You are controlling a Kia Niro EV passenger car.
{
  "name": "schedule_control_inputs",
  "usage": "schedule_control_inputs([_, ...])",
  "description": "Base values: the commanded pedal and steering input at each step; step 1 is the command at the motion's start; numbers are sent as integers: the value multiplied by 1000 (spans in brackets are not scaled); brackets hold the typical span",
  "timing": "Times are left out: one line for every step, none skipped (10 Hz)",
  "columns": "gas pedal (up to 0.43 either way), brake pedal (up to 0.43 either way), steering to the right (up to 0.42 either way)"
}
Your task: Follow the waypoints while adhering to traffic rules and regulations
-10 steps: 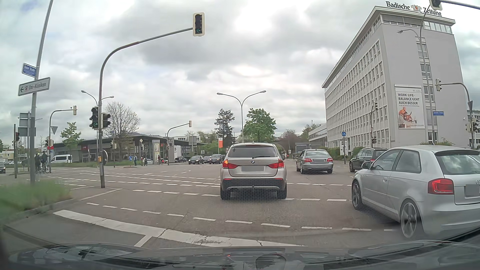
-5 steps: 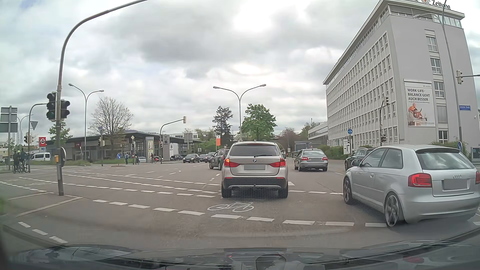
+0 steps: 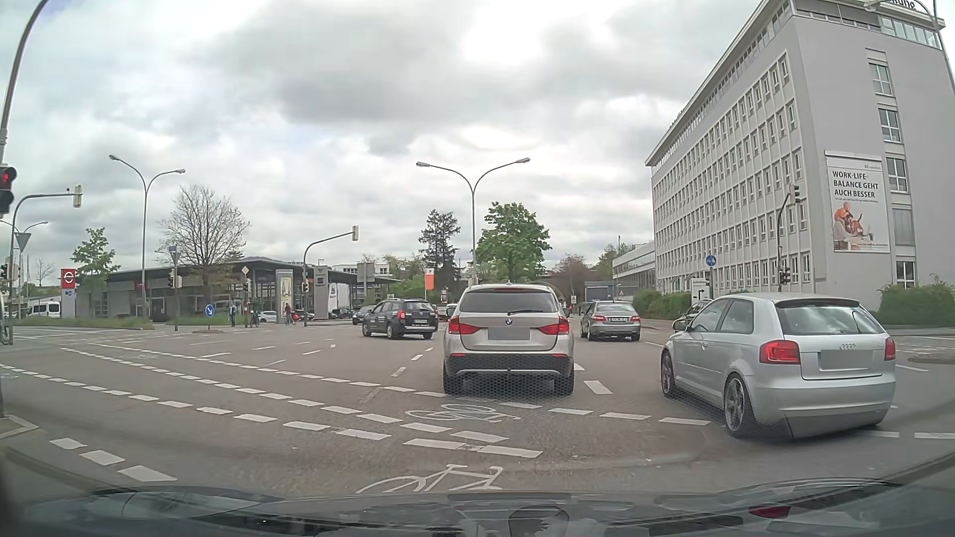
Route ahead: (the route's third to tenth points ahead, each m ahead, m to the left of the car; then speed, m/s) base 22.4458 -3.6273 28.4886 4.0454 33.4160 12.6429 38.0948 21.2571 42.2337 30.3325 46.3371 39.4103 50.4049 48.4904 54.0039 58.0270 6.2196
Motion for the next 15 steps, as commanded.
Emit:
schedule_control_inputs([118, 0, 4])
schedule_control_inputs([118, 0, 3])
schedule_control_inputs([118, 0, 3])
schedule_control_inputs([118, 0, 5])
schedule_control_inputs([118, 0, 4])
schedule_control_inputs([118, 0, 3])
schedule_control_inputs([118, 0, 2])
schedule_control_inputs([110, 0, 3])
schedule_control_inputs([98, 0, 5])
schedule_control_inputs([98, 0, 5])
schedule_control_inputs([98, 0, 5])
schedule_control_inputs([98, 0, 4])
schedule_control_inputs([98, 0, 5])
schedule_control_inputs([98, 0, 5])
schedule_control_inputs([87, 0, 4])
